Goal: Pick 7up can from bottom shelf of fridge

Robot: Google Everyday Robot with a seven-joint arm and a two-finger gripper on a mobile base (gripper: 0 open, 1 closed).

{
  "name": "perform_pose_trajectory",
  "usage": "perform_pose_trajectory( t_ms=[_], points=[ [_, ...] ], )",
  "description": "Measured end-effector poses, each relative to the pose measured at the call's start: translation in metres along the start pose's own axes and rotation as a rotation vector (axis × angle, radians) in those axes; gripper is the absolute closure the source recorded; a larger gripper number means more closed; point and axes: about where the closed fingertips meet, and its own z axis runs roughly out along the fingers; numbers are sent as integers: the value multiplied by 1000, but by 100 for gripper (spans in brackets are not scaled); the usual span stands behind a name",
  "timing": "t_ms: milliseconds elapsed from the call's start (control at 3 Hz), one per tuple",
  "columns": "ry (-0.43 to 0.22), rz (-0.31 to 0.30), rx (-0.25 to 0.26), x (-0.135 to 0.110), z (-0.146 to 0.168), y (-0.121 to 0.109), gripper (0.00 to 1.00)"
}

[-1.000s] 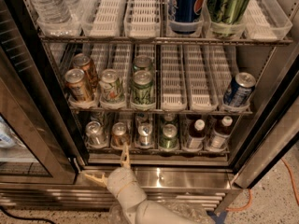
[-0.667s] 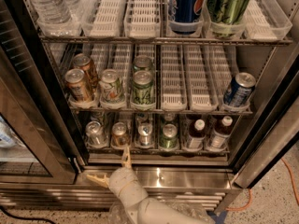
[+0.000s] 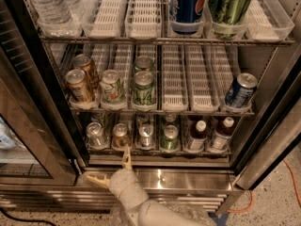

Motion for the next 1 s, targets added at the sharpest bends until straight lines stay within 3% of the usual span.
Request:
perform_pose_trajectory(
  t_ms=[667, 1000],
  points=[
    [-32, -31, -21, -12, -1, 6, 0],
    [-32, -31, -21, -12, -1, 6, 17]
  ],
)
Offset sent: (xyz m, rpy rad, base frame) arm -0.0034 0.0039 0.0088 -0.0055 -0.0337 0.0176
